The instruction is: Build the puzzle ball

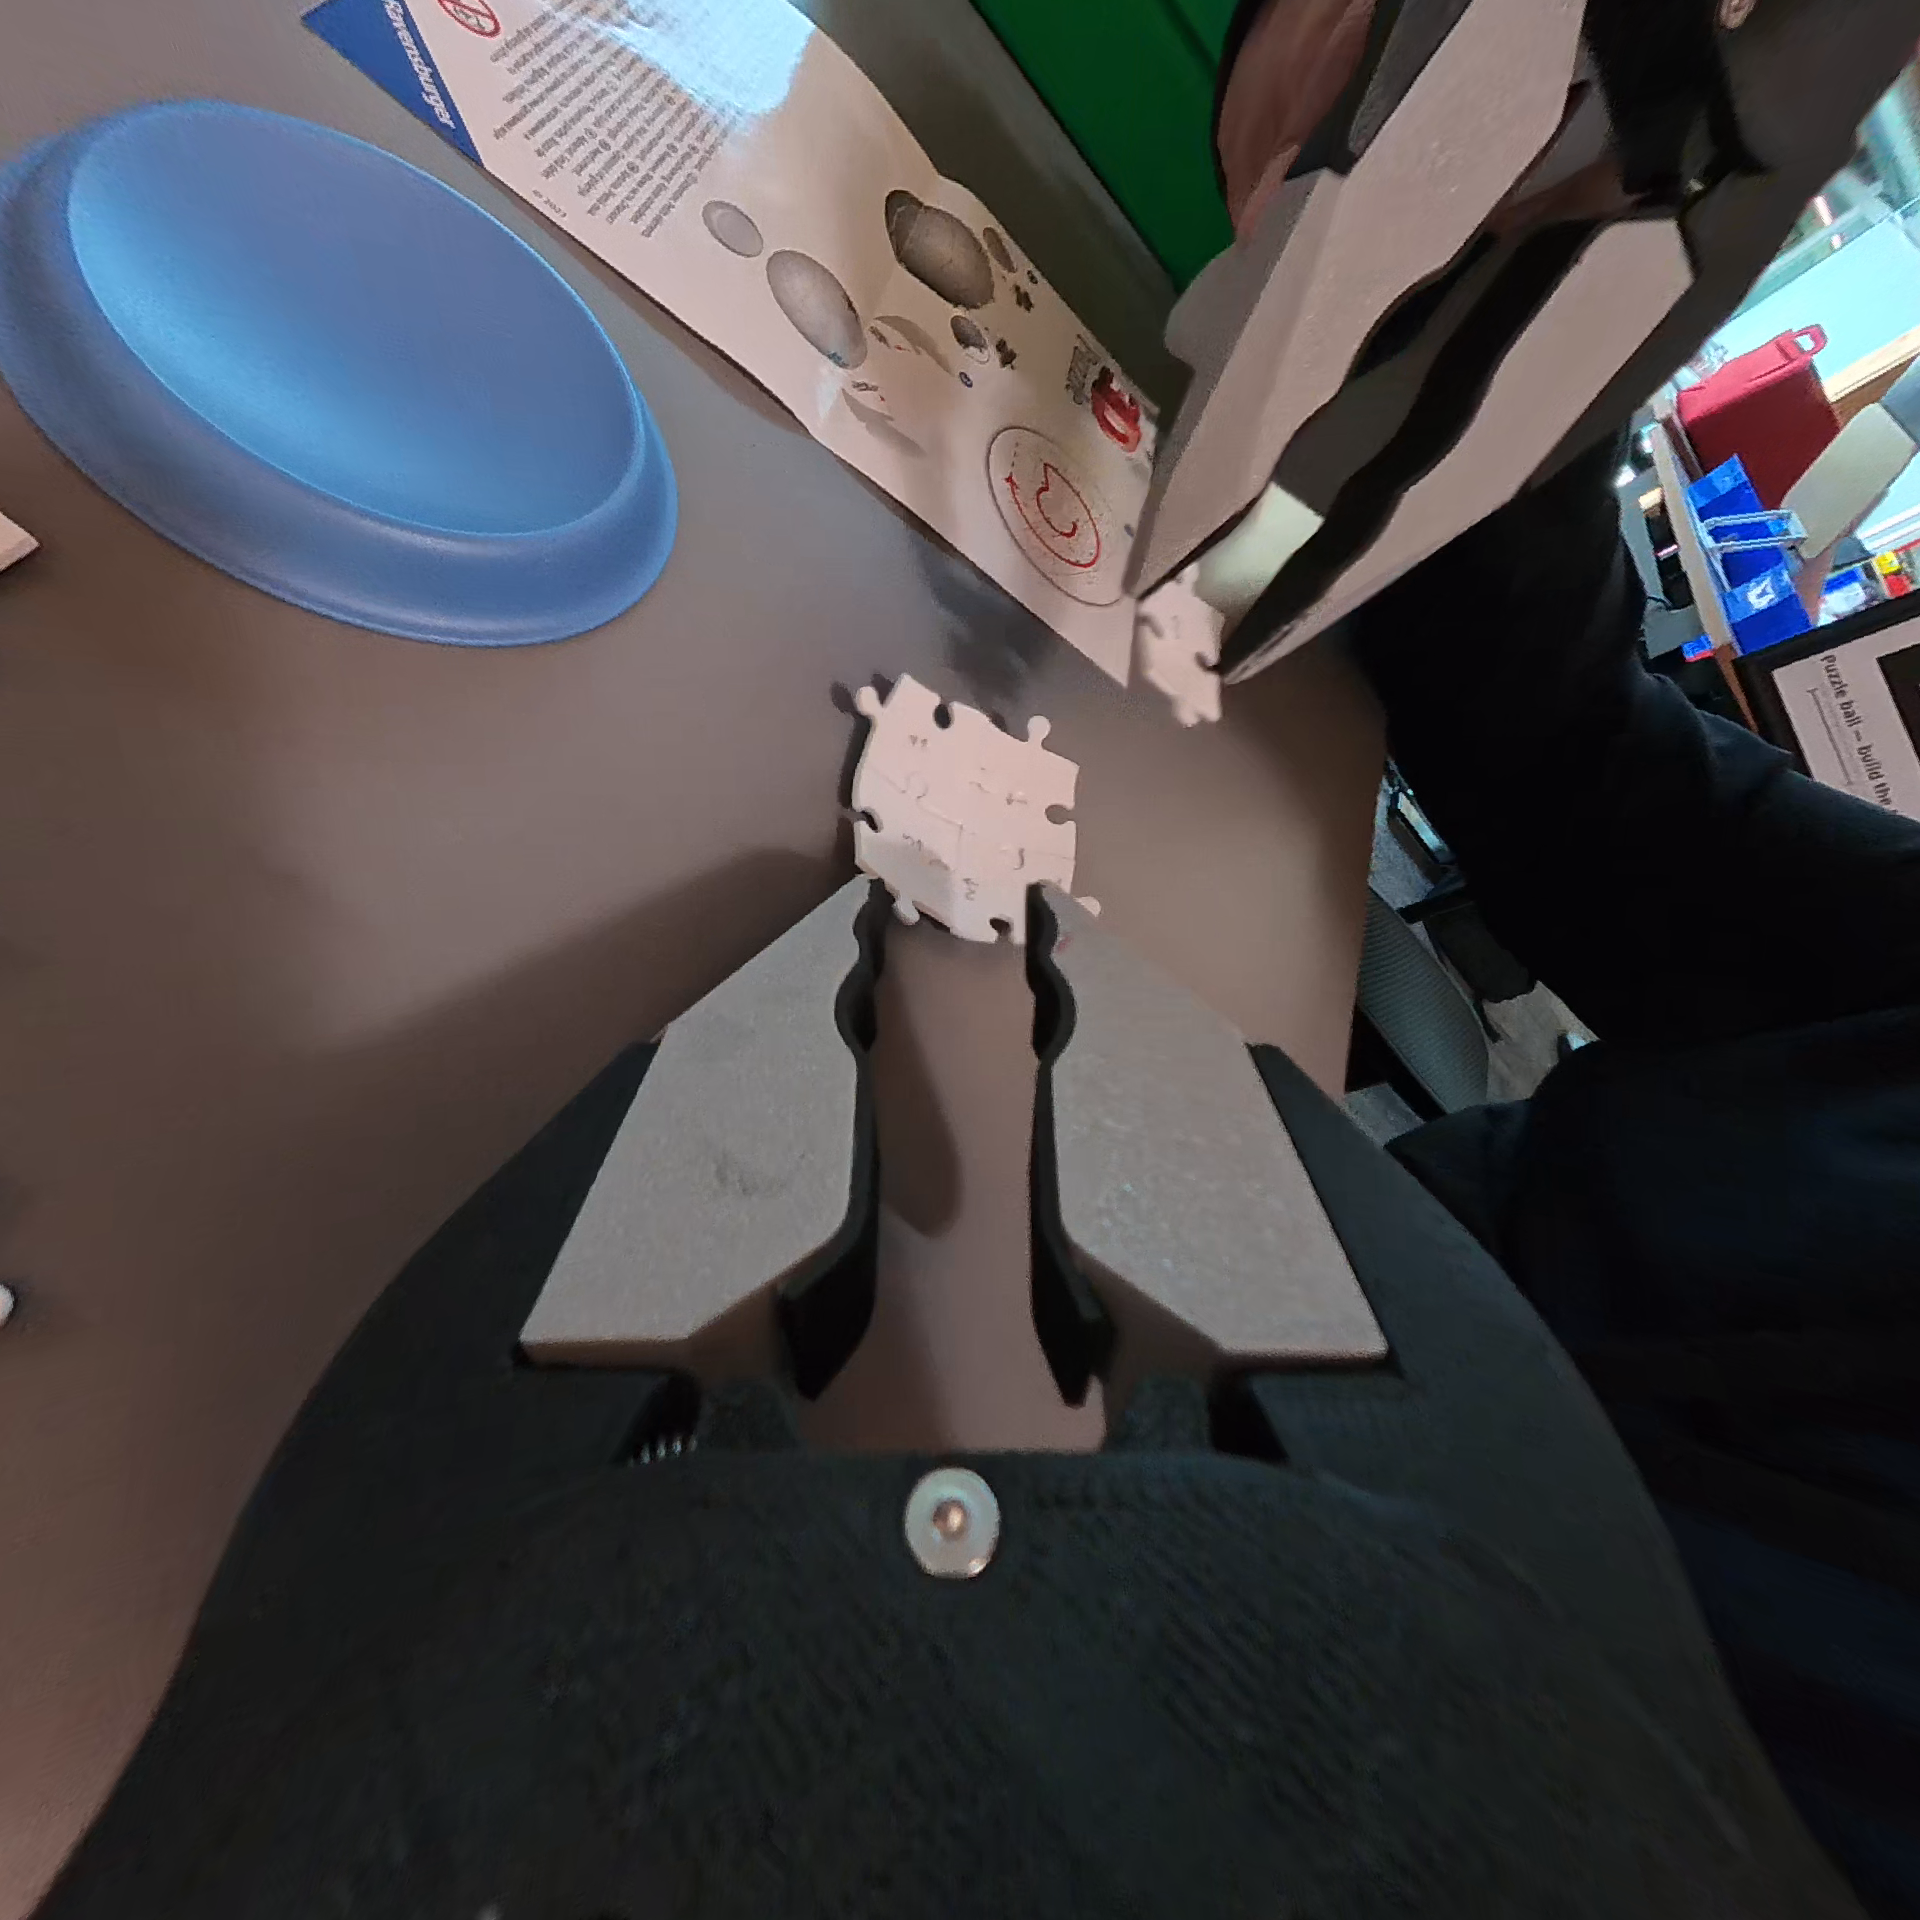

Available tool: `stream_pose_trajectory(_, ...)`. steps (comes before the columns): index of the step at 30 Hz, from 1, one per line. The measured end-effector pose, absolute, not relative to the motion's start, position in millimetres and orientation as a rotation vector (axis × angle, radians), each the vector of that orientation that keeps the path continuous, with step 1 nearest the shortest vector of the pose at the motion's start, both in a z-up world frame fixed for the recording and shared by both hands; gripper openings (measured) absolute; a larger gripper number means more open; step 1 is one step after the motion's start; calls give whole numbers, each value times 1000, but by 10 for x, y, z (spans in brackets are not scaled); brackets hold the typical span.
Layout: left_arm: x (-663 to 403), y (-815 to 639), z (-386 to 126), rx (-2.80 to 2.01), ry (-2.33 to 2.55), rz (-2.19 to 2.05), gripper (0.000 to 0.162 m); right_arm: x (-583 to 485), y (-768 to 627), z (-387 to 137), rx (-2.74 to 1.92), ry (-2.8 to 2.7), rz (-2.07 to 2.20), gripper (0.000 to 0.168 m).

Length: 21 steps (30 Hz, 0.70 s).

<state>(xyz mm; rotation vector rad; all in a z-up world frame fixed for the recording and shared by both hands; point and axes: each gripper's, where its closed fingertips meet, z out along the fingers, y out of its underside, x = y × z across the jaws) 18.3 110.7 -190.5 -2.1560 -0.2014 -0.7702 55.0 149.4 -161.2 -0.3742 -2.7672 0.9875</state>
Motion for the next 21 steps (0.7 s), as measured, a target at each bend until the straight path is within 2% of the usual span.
stream_pose_trajectory(5, 144, 1059, -1823, -2108, -200, -763, 28, 523, 1494, -1495, -378, -2708, 1097, 22)
stream_pose_trajectory(12, 208, 1029, -1493, -1960, -151, -859, 28, 367, 1450, -1532, -330, -2614, 921, 22)
stream_pose_trajectory(21, 436, 1226, -1493, -2005, -60, -895, 29, 345, 1264, -1493, -194, -2528, 783, 22)
